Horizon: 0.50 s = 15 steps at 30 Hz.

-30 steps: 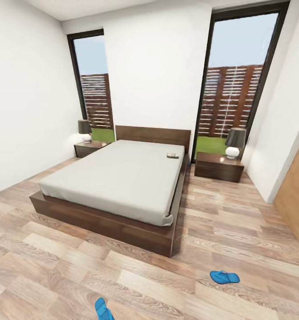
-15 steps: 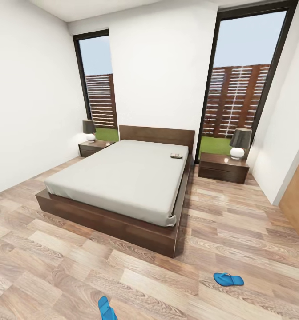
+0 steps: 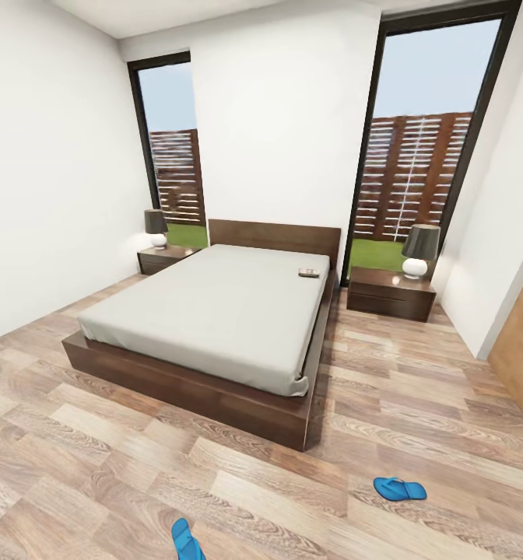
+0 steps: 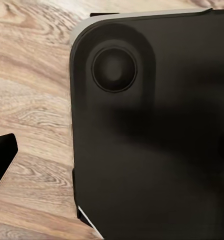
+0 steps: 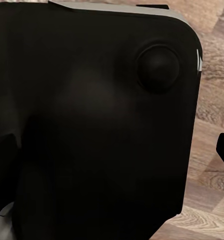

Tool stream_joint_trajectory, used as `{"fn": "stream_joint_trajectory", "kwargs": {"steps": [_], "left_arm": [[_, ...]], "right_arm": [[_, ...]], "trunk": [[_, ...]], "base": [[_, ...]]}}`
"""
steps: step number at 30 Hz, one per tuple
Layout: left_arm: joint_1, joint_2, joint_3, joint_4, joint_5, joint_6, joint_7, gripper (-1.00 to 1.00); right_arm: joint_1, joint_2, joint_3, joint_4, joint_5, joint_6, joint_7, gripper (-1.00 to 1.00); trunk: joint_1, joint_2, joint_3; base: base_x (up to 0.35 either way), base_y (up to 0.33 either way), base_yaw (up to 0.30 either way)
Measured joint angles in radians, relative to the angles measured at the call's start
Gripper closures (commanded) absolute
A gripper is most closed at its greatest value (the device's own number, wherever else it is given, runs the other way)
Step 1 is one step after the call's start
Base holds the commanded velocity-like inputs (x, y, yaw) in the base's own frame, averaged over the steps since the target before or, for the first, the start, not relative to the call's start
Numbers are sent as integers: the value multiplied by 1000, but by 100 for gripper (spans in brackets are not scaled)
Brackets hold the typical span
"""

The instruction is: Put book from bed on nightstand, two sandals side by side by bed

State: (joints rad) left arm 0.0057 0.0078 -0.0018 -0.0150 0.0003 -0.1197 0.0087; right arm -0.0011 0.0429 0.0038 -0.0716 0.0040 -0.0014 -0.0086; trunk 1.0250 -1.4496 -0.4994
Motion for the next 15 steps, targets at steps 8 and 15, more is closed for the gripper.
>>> {"fn": "stream_joint_trajectory", "kwargs": {"steps": [8, 15], "left_arm": [[0, 9, 2, 0, -1, 0, 0, -100], [0, 9, 2, 0, 0, 0, 0, -100]], "right_arm": [[0, 0, -1, -1, -1, 0, 0, -100], [0, -1, -2, -3, -2, 0, 0, -100]], "trunk": [[0, 0, 0], [0, 0, 0]], "base": [[0, 0, 1], [0, 0, 0]]}}
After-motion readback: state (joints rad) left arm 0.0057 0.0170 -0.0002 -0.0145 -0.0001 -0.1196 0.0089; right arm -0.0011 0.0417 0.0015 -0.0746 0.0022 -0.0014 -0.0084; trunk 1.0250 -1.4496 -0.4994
